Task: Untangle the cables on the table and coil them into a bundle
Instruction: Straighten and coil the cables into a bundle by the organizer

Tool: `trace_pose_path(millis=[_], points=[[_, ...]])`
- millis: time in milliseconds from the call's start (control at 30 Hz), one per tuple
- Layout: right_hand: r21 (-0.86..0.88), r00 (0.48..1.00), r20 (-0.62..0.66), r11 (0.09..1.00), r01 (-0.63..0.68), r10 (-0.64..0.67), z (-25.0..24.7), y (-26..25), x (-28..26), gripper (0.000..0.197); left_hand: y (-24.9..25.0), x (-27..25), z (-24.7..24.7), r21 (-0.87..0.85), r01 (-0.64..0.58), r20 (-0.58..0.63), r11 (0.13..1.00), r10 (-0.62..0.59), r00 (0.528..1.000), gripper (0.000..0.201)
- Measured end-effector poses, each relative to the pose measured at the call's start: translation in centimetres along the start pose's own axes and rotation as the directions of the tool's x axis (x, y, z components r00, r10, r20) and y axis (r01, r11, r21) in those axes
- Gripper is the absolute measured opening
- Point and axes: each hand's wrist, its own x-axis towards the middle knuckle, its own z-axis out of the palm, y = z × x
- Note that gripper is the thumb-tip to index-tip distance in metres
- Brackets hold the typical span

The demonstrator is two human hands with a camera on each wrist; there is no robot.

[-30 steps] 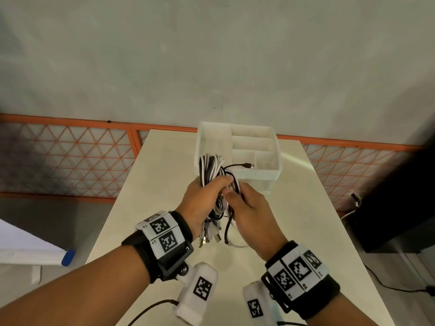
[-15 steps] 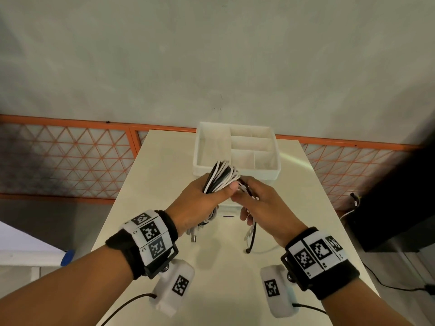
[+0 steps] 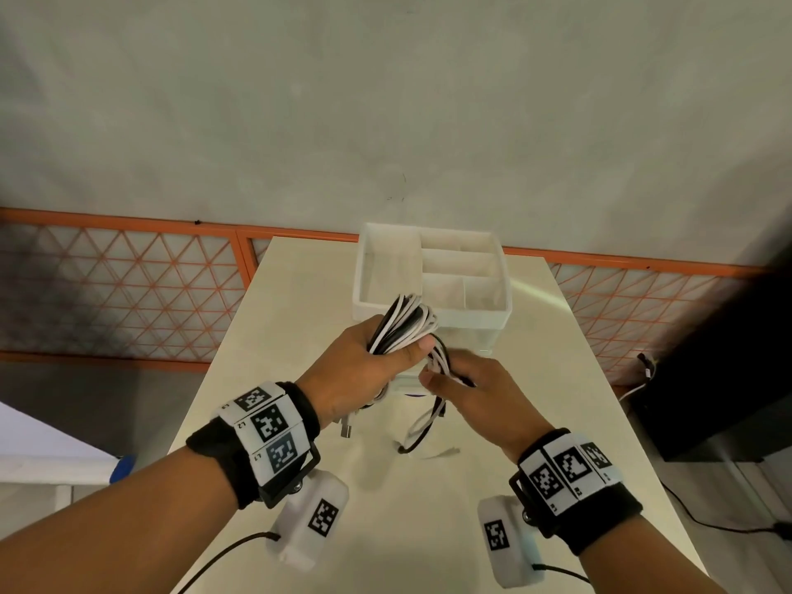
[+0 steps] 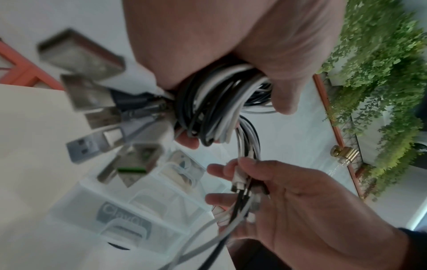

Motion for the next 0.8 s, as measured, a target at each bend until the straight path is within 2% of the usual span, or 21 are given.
trace_pose_path(millis=[167,300,433,600,700,733,800], points=[[0.241,0.997,0.070,0.970,0.003,-0.021,0.8,-0.3,-0.5,0.024,0.6,0.6,-0.3,-0.023,-0.015,-0.015,1.000,0.015,1.000,0.011],[0.239,0.995,-0.015,0.966,0.095,-0.094,0.7,-0.4,-0.5,0.031,0.6,0.7,-0.6,-0.035,0.038,0.050,0.999,-0.036,0.998,0.032],[0.324,0.996,-0.086,0.944,0.057,-0.031,0.6,-1.5,-0.3,0.029,0.6,0.8,-0.2,0.012,0.124,0.154,0.992,-0.124,0.980,0.040],[0.189,0.988,-0.136,0.976,0.103,-0.078,1.8,-2.4,0.1,0.025,0.4,0.6,1.0,0.044,0.169,0.188,0.985,-0.174,0.967,0.056],[0.082,0.977,-0.102,0.977,0.196,-0.187,3.0,-2.5,0.1,0.027,0.7,0.8,1.7,-0.059,0.255,0.240,0.965,-0.234,0.942,0.075],[0.035,0.967,-0.089,0.970,0.242,-0.238,3.2,-2.7,-0.1,0.028,0.8,0.9,1.8,-0.101,0.290,0.244,0.952,-0.259,0.935,0.075],[-0.058,0.947,-0.054,0.948,0.313,-0.316,3.5,-3.0,-0.5,0.031,0.9,1.2,2.0,-0.220,0.347,0.212,0.912,-0.302,0.929,0.064]])
